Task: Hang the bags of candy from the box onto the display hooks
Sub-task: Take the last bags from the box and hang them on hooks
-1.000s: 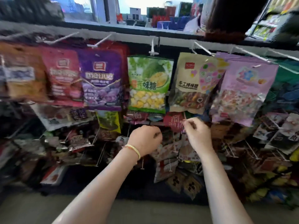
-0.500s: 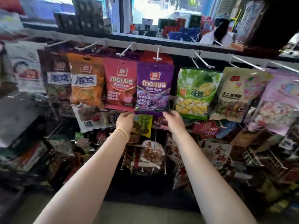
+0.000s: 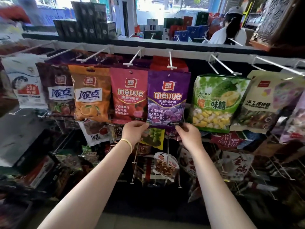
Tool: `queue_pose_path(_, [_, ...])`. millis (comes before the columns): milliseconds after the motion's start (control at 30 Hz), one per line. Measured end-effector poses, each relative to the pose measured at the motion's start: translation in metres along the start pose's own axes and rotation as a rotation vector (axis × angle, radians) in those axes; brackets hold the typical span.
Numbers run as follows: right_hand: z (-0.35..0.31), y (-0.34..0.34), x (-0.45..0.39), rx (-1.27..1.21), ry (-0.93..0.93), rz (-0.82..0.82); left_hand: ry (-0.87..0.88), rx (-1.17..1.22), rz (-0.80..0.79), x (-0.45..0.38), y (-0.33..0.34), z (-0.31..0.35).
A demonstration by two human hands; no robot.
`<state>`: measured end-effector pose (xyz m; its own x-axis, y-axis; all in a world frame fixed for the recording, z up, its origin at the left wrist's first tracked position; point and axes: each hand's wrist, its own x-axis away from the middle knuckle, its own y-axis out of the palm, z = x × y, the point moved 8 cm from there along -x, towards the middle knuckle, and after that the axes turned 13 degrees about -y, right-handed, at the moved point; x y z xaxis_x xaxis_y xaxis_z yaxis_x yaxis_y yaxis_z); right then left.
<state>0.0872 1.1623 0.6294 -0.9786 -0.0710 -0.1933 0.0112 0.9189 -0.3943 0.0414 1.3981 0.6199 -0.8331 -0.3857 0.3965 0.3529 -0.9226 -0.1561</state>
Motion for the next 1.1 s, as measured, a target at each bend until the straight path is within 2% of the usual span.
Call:
queue_pose_path(67, [-0.019, -0.016, 0.001, 0.367, -0.152, 0.107, 0.198, -0.335, 0.196, 0.009, -0.014, 0.023])
queue_pose_path(133, [-0.059, -0.025, 0.007, 0.581, -0.394, 0.308, 0.561, -0.607, 0.539, 0.031, -0.025, 0.058])
queue_pose_path(167, [-0.08, -0.021, 0.008, 0.616, -0.532, 0.368, 0.737, -0.675, 0.653, 0.042, -0.022, 0.073])
queue_pose_path(233, [-0.106, 0.003, -0.001, 0.698, -0.709, 0.312, 0.908, -0.807, 0.704, 0.042, -0.011, 0.092])
queue_pose_path(300, [-0.112, 0.029, -0.014, 0.8, -0.745, 0.173, 0.914, -0.93, 0.669, 0.025, -0.005, 0.101])
queue_pose_path(400, [-0.105, 0.041, -0.02, 0.826, -0.725, 0.138, 0.929, -1.003, 0.66, 0.013, -0.006, 0.099])
queue_pose_path(600, [-0.102, 0.044, -0.015, 0.799, -0.678, 0.219, 1.04, -1.003, 0.616, 0.016, -0.015, 0.095])
queue_pose_path(700, [-0.116, 0.043, -0.003, 0.738, -0.655, 0.366, 1.136, -0.882, 0.523, 0.03, -0.033, 0.097])
queue_pose_path(767, [-0.137, 0.054, 0.009, 0.689, -0.698, 0.456, 1.178, -0.796, 0.596, 0.037, -0.066, 0.096])
queue_pose_path(867, [-0.176, 0.117, 0.023, 0.67, -0.841, 0.395, 1.097, -0.75, 0.724, 0.026, -0.131, 0.092])
queue_pose_path(967, [-0.207, 0.207, 0.035, 0.691, -0.926, 0.226, 1.071, -0.759, 0.732, 0.007, -0.193, 0.081])
queue_pose_path(1033, [-0.219, 0.261, 0.037, 0.76, -0.889, 0.143, 1.063, -0.785, 0.707, -0.007, -0.236, 0.072])
queue_pose_path(1100, [-0.22, 0.294, 0.034, 0.843, -0.771, 0.126, 0.989, -0.864, 0.638, -0.028, -0.271, 0.063])
